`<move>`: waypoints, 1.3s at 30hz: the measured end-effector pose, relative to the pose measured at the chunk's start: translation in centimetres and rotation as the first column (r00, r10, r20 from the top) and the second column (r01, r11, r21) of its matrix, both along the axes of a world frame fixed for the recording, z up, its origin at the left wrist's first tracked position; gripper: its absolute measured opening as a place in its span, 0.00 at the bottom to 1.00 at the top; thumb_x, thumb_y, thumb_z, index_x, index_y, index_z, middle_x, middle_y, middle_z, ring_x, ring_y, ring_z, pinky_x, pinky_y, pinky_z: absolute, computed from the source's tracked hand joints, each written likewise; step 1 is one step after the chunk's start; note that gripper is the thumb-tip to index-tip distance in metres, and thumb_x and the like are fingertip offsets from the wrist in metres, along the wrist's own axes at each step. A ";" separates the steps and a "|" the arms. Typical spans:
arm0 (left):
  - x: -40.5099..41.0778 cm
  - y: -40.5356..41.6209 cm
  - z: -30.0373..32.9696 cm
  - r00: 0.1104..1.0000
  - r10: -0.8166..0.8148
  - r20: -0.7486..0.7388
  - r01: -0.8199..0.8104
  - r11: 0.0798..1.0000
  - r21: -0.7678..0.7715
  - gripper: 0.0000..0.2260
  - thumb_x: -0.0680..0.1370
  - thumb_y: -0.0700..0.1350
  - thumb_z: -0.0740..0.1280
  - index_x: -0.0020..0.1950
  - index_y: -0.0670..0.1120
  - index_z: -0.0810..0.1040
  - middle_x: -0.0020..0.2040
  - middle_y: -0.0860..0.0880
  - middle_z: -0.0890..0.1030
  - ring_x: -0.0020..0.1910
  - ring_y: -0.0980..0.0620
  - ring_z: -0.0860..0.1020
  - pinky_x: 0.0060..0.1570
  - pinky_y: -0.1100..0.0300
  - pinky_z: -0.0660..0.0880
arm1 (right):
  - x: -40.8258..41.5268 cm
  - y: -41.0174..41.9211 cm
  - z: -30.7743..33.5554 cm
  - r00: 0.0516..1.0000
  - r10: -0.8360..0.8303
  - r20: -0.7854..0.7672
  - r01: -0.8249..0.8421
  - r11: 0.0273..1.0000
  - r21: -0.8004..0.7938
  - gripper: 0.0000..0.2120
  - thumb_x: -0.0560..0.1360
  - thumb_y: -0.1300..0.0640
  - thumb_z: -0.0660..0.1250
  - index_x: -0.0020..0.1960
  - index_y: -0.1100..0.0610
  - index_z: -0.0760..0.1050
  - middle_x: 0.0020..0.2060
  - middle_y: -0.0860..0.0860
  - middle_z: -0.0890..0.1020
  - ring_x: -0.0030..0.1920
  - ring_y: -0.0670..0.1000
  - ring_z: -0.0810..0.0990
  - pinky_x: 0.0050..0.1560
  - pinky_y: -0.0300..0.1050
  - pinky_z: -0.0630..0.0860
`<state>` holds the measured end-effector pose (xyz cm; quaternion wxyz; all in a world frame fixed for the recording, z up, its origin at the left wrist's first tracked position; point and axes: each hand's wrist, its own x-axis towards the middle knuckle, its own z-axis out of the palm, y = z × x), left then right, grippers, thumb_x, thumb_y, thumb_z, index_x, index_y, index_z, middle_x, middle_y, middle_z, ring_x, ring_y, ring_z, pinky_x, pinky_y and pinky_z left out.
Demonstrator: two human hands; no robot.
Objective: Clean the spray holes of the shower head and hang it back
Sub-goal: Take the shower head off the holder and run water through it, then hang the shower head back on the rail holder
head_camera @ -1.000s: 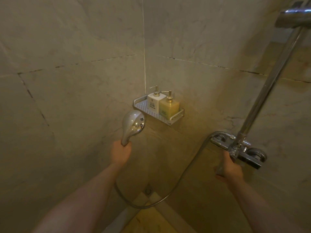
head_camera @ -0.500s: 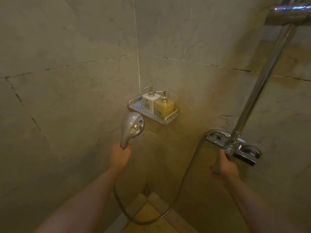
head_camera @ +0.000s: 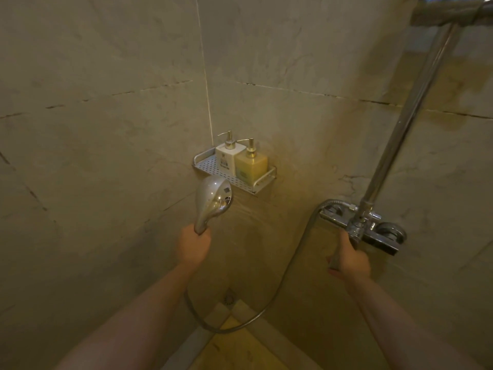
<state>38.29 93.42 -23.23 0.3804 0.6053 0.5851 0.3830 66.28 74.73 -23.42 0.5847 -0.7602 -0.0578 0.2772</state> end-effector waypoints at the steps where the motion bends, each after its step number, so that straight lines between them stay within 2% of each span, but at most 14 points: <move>1: 0.1 -0.1 0.0 1.000 -0.009 -0.002 0.009 1.000 -0.001 0.15 0.73 0.43 0.66 0.28 0.48 0.65 0.26 0.49 0.67 0.28 0.49 0.66 0.32 0.54 0.65 | -0.1 0.0 0.1 1.000 0.009 0.030 -0.008 0.999 -0.031 0.24 0.78 0.39 0.64 0.49 0.61 0.78 0.36 0.55 0.81 0.36 0.55 0.82 0.41 0.54 0.84; 2: 0.3 -0.1 -0.1 1.000 -0.015 0.004 0.015 1.000 -0.012 0.15 0.72 0.43 0.67 0.28 0.47 0.65 0.26 0.50 0.67 0.28 0.49 0.66 0.32 0.54 0.66 | 0.0 -0.1 0.0 0.998 0.021 0.053 -0.018 0.999 -0.048 0.22 0.78 0.41 0.63 0.49 0.60 0.78 0.36 0.55 0.80 0.38 0.55 0.83 0.39 0.52 0.84; 5: 1.1 -0.4 0.1 1.000 -0.003 0.001 0.003 1.000 -0.018 0.16 0.74 0.40 0.67 0.28 0.47 0.67 0.27 0.49 0.68 0.30 0.48 0.67 0.33 0.55 0.66 | -0.2 -0.1 0.1 0.999 -0.027 0.035 0.028 0.999 -0.029 0.21 0.77 0.39 0.64 0.40 0.57 0.76 0.36 0.56 0.81 0.42 0.59 0.84 0.50 0.60 0.82; 9: 1.8 -1.0 0.3 1.000 -0.020 0.014 0.021 0.999 -0.046 0.14 0.76 0.39 0.66 0.32 0.46 0.68 0.28 0.48 0.69 0.29 0.50 0.68 0.31 0.59 0.65 | -0.3 -0.1 -0.2 0.998 -0.028 0.051 0.030 0.999 -0.037 0.25 0.76 0.37 0.62 0.39 0.59 0.78 0.36 0.56 0.83 0.41 0.58 0.84 0.52 0.61 0.81; 16: 3.4 -1.8 0.3 0.997 -0.073 -0.013 0.072 0.996 -0.053 0.14 0.77 0.38 0.65 0.33 0.46 0.67 0.29 0.47 0.68 0.29 0.50 0.66 0.30 0.59 0.63 | 0.1 0.1 -1.2 0.996 -0.035 0.087 0.040 0.998 -0.053 0.26 0.74 0.35 0.61 0.40 0.58 0.81 0.35 0.54 0.84 0.40 0.55 0.84 0.50 0.58 0.81; 20: 4.7 -2.2 0.4 0.995 -0.095 -0.017 0.093 0.993 -0.067 0.14 0.77 0.39 0.66 0.33 0.46 0.67 0.29 0.48 0.68 0.28 0.51 0.67 0.29 0.60 0.63 | 0.1 0.2 -1.6 0.990 -0.040 0.132 0.047 0.998 -0.050 0.24 0.76 0.39 0.62 0.41 0.58 0.81 0.38 0.55 0.85 0.41 0.55 0.83 0.44 0.50 0.78; 26: 6.6 -3.2 0.2 0.989 -0.138 0.049 0.142 0.986 -0.083 0.16 0.76 0.36 0.67 0.31 0.47 0.67 0.27 0.50 0.67 0.27 0.53 0.66 0.28 0.60 0.63 | 0.5 0.0 -2.0 0.983 0.005 0.186 0.003 0.999 -0.046 0.22 0.78 0.40 0.62 0.42 0.58 0.81 0.37 0.55 0.85 0.40 0.55 0.84 0.46 0.53 0.81; 29: 7.7 -4.1 0.8 0.983 -0.157 0.091 0.165 0.982 -0.087 0.16 0.75 0.36 0.67 0.31 0.47 0.67 0.27 0.49 0.67 0.28 0.51 0.66 0.29 0.58 0.64 | 0.2 -0.3 -1.6 0.978 0.026 0.205 -0.024 1.000 -0.011 0.23 0.79 0.41 0.61 0.46 0.62 0.80 0.39 0.59 0.84 0.39 0.56 0.83 0.39 0.47 0.78; 31: 8.7 -4.8 2.0 0.968 -0.205 0.143 0.218 0.973 -0.078 0.14 0.74 0.36 0.67 0.32 0.47 0.68 0.28 0.49 0.68 0.29 0.50 0.66 0.29 0.58 0.64 | 0.5 -0.7 -1.5 0.977 0.081 0.196 -0.073 0.996 -0.044 0.24 0.78 0.37 0.60 0.48 0.59 0.79 0.39 0.58 0.84 0.41 0.57 0.84 0.41 0.47 0.78; 33: 9.8 -5.6 3.6 0.941 -0.277 0.193 0.290 0.956 -0.046 0.07 0.75 0.38 0.68 0.38 0.45 0.73 0.30 0.49 0.71 0.29 0.51 0.69 0.26 0.60 0.66 | 1.4 -1.3 -1.1 0.957 0.224 0.185 -0.198 0.968 -0.152 0.23 0.75 0.33 0.61 0.43 0.53 0.77 0.37 0.55 0.82 0.40 0.55 0.84 0.47 0.52 0.79; 34: 10.4 -6.3 4.6 0.922 -0.323 0.215 0.337 0.941 -0.032 0.02 0.75 0.41 0.69 0.45 0.46 0.76 0.32 0.49 0.74 0.30 0.51 0.72 0.26 0.60 0.68 | 2.0 -1.6 -0.6 0.920 0.340 0.194 -0.293 0.927 -0.234 0.21 0.73 0.32 0.62 0.41 0.50 0.76 0.36 0.52 0.81 0.39 0.52 0.82 0.48 0.53 0.78; 36: 11.7 -7.3 6.4 0.863 -0.439 0.249 0.452 0.892 0.004 0.10 0.72 0.50 0.68 0.53 0.52 0.76 0.36 0.48 0.77 0.32 0.51 0.74 0.31 0.56 0.71 | 3.1 -2.5 0.9 0.776 0.589 0.226 -0.455 0.770 -0.447 0.15 0.70 0.36 0.64 0.39 0.47 0.74 0.38 0.49 0.80 0.37 0.47 0.78 0.45 0.48 0.77; 38: 13.1 -8.4 8.3 0.779 -0.557 0.288 0.569 0.821 0.050 0.14 0.73 0.57 0.67 0.53 0.52 0.73 0.37 0.48 0.74 0.33 0.50 0.72 0.33 0.52 0.70 | 3.4 -3.4 3.5 0.646 0.715 0.267 -0.493 0.658 -0.570 0.12 0.69 0.36 0.63 0.37 0.44 0.76 0.36 0.45 0.81 0.37 0.46 0.79 0.44 0.45 0.78; 39: 13.8 -9.1 9.3 0.721 -0.616 0.319 0.627 0.775 0.079 0.13 0.75 0.57 0.66 0.53 0.50 0.71 0.37 0.48 0.73 0.33 0.49 0.71 0.33 0.52 0.69 | 3.2 -3.8 5.1 0.614 0.731 0.298 -0.499 0.652 -0.571 0.12 0.69 0.37 0.63 0.39 0.44 0.78 0.36 0.45 0.83 0.38 0.45 0.81 0.45 0.45 0.80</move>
